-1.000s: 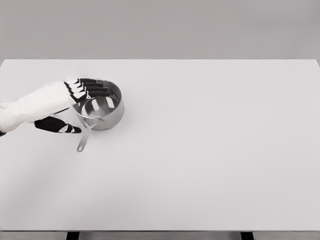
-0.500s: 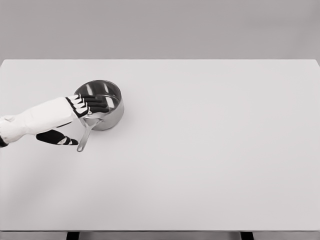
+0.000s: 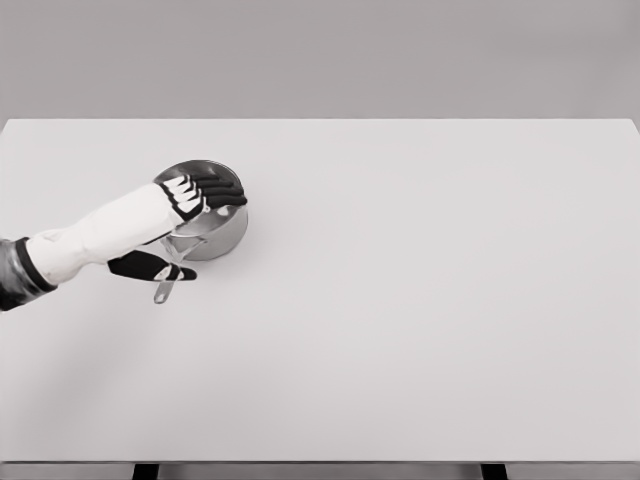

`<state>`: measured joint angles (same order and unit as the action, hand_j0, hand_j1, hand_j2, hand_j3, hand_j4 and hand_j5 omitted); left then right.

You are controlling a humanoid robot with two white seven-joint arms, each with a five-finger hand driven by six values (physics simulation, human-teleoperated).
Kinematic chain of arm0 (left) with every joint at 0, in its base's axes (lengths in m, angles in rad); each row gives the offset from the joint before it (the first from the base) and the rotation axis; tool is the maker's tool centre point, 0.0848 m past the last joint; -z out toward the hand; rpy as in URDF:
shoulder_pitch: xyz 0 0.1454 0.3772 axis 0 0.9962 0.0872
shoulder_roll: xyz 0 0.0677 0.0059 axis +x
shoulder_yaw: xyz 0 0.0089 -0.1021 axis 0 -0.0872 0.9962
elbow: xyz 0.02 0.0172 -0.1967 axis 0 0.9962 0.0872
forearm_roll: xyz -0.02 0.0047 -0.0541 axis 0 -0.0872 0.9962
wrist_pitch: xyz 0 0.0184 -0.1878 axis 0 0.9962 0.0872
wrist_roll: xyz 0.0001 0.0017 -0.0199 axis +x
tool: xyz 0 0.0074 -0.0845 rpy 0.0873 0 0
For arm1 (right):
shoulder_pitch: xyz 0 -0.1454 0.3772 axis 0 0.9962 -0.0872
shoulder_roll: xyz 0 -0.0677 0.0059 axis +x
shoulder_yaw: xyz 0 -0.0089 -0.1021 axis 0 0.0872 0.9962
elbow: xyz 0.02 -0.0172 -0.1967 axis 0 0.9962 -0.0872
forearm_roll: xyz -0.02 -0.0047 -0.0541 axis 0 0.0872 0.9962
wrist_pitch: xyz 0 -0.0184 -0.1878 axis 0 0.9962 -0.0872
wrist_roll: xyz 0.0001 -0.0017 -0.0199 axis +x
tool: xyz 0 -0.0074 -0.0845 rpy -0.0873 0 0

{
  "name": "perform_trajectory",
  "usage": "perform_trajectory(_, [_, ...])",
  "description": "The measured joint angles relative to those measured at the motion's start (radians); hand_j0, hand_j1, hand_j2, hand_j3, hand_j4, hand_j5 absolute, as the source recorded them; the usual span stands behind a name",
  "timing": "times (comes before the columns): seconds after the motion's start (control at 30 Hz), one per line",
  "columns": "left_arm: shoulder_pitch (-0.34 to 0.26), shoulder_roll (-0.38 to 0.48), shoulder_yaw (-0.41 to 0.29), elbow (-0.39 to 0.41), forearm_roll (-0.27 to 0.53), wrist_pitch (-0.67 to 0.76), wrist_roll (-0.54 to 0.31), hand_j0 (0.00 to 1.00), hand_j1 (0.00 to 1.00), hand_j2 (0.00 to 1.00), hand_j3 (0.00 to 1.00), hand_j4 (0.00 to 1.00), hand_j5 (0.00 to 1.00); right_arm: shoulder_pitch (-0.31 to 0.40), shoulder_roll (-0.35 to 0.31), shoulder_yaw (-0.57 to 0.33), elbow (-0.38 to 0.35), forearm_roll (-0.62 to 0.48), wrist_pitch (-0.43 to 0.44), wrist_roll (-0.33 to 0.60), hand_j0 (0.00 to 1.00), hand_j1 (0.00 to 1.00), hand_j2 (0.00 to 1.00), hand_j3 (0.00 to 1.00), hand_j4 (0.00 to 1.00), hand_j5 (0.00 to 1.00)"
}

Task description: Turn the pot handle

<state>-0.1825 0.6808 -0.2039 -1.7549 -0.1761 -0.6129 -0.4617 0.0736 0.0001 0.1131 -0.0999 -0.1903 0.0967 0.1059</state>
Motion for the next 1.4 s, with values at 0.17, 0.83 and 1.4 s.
perform_trajectory(0.17, [-0.008,-0.023,-0.019,0.017,-0.059,0.000,-0.003,1.00,1.00,1.00,1.00,1.00,1.00,0.000,0.000,0.000,0.000,0.000,0.000,0.000,1.00,1.00,1.00,1.00,1.00,1.00])
perform_trajectory(0.83, [-0.014,-0.134,-0.015,0.102,-0.279,0.000,-0.005,1.00,1.00,1.00,1.00,1.00,1.00,0.000,0.000,0.000,0.000,0.000,0.000,0.000,1.00,1.00,1.00,1.00,1.00,1.00])
perform_trajectory(1.4, [-0.060,-0.060,-0.004,0.181,-0.229,0.000,-0.003,1.00,1.00,1.00,1.00,1.00,1.00,0.000,0.000,0.000,0.000,0.000,0.000,0.000,1.00,1.00,1.00,1.00,1.00,1.00])
